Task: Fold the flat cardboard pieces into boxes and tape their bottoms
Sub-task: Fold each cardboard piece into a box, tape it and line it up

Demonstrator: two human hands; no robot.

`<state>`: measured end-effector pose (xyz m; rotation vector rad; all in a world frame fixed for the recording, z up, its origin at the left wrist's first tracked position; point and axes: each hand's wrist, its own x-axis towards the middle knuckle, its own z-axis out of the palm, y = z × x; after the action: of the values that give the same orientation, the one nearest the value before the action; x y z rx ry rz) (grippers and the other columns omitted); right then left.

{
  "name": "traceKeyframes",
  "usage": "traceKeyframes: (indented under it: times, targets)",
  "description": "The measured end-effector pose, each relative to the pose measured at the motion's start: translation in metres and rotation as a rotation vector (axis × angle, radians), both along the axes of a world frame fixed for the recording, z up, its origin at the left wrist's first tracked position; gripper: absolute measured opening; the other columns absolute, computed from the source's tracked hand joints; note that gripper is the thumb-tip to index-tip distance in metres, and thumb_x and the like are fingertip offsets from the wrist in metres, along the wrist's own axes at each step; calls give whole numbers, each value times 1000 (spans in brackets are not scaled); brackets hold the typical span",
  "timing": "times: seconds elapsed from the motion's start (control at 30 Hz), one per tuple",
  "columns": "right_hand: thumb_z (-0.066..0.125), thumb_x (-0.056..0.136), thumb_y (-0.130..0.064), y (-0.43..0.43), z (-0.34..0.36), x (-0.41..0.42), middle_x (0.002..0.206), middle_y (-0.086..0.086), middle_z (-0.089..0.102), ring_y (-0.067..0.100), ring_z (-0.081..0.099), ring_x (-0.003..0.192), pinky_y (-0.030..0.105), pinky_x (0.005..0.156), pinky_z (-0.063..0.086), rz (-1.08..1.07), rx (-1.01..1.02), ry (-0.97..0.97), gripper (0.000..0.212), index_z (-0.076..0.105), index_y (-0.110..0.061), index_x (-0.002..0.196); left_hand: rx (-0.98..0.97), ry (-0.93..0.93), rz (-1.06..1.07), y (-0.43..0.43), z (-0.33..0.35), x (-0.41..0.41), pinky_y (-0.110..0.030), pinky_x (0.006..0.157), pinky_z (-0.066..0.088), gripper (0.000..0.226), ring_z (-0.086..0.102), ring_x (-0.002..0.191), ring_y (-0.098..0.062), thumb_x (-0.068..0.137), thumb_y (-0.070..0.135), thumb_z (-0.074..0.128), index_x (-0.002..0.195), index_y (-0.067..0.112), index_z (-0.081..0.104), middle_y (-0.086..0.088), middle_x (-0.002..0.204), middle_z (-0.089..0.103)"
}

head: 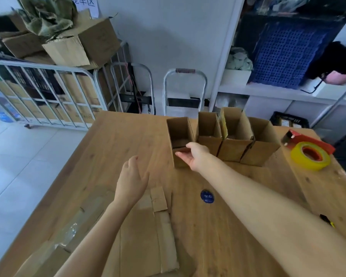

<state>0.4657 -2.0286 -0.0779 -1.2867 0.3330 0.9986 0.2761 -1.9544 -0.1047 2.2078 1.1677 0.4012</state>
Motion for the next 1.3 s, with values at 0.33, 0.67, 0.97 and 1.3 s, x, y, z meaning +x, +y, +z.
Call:
traceKeyframes:
  times: [0.33, 0.67, 0.97, 1.3]
  targets:
    - [56, 97, -36, 9, -17, 6, 97, 16, 66, 26, 72, 82, 33, 70, 61, 68, -168, -174, 35, 54, -7, 115, -28, 105, -49, 2, -23, -28, -36, 96, 44, 51, 49, 121, -30, 95, 17, 49, 142, 7, 35, -13, 145, 38]
    - [54, 94, -20, -85, -58, -96, 88, 2, 68, 19, 66, 80, 36, 74, 56, 960, -593, -964, 11, 64, -15, 91, 5, 224, 64, -33, -16, -101, -37, 93, 40, 43, 43, 124, -31, 92, 17, 51, 134, 8, 43, -10, 136, 44]
    - [61, 91, -18, -120, -44, -147, 96, 9, 69, 20, 63, 89, 34, 80, 51, 856, -477, -847, 17, 68, -4, 96, -127, 231, 120, -73, -10, -131, -37, 87, 47, 45, 53, 108, -24, 93, 40, 53, 129, 15, 47, -7, 119, 56]
    - [62, 91, -18, -207, 10, -115, 92, -2, 68, 15, 66, 86, 35, 75, 56, 479, -194, -959, 9, 57, -23, 96, -120, 72, -89, -158, 25, -86, -23, 86, 44, 47, 53, 111, -13, 93, 35, 56, 135, 17, 44, 0, 126, 57]
